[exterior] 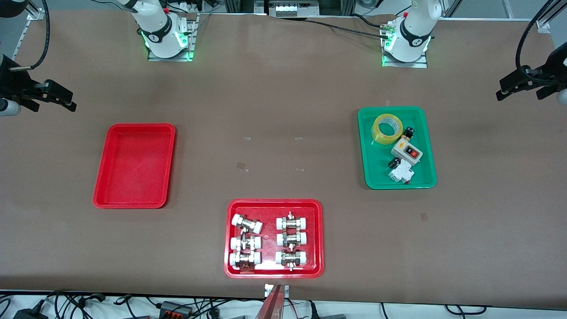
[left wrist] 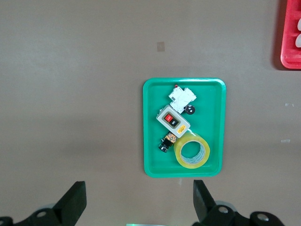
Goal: Left arm passes tape to right arm into tray
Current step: 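Reach the left gripper down to the yellow tape roll in the green tray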
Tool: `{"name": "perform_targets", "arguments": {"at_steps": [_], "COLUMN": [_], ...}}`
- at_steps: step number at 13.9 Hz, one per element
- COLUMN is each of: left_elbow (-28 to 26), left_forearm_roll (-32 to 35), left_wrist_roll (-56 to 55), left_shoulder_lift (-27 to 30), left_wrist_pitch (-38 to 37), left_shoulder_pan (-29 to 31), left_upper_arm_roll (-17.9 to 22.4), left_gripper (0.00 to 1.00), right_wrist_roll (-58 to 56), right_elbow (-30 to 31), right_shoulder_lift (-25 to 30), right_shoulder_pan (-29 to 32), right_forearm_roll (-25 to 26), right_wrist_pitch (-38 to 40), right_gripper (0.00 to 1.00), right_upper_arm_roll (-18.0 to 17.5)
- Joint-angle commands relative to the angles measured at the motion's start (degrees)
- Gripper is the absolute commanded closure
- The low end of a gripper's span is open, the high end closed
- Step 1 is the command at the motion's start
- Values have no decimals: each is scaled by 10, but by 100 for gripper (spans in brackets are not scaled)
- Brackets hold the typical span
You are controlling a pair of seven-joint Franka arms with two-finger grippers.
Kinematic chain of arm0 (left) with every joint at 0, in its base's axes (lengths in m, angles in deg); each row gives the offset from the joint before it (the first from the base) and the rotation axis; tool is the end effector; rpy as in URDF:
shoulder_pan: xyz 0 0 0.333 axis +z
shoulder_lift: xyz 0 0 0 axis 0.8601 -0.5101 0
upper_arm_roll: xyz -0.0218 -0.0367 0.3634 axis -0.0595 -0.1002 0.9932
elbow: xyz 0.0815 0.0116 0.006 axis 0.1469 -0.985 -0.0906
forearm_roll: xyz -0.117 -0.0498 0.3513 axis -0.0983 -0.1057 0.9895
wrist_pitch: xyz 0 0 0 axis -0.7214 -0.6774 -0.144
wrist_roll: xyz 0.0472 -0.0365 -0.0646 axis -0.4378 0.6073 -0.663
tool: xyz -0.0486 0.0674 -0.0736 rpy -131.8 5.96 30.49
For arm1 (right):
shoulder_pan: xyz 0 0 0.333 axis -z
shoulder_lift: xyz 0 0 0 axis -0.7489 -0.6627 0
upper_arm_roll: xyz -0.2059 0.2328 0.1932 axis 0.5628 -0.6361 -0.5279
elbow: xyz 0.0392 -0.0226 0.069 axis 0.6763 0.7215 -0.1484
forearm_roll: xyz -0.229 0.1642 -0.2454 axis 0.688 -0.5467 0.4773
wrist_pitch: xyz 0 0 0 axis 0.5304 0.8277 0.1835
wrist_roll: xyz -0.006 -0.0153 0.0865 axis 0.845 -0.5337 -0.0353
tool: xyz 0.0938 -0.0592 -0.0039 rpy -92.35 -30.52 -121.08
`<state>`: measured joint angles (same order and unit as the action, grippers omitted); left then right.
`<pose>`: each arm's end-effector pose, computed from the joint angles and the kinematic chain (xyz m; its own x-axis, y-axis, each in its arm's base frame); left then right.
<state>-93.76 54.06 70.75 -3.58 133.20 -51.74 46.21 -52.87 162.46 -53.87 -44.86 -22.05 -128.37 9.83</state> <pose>0.5069 0.0211 0.6805 0.9977 0.0506 -0.0451 0.0511 -0.9986 0.0107 0.5144 -0.0299 0.6303 0.9999 0.0096 0.0036 0.0096 -0.9999 -0.0041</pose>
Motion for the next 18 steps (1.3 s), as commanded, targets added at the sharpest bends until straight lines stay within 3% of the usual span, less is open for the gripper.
{"name": "perform_targets", "arguments": {"at_steps": [1, 4, 9, 11, 15, 18], "left_elbow": [5, -20, -181, -254, -394, -413], "left_forearm_roll": [-12, -13, -39, -43, -58, -62], "left_wrist_roll": [1, 1, 1, 2, 1, 1], "left_shoulder_lift": [-3, -2, 6, 6, 1, -48], "left_wrist_pitch": [-8, -7, 84, 131, 279, 322], "left_shoulder_pan": [4, 4, -3, -1, -2, -3], "left_upper_arm_roll": [-2, -3, -9, -32, -56, -57], "left_gripper": [0, 0, 0, 0, 0, 0], "right_wrist_roll": [7, 7, 7, 7, 2, 2], "right_elbow": [6, 4, 4, 4, -9, -12], "right_shoulder_lift": [13, 13, 13, 13, 2, 2], "right_shoulder_pan": [0, 0, -3, -2, 1, 1], "right_forearm_roll": [4, 4, 4, 3, 2, 3], "right_wrist_pitch": [8, 8, 8, 8, 28, 25], "right_gripper": [0, 0, 0, 0, 0, 0], "right_upper_arm_roll": [-4, -4, -4, -4, 0, 0]}}
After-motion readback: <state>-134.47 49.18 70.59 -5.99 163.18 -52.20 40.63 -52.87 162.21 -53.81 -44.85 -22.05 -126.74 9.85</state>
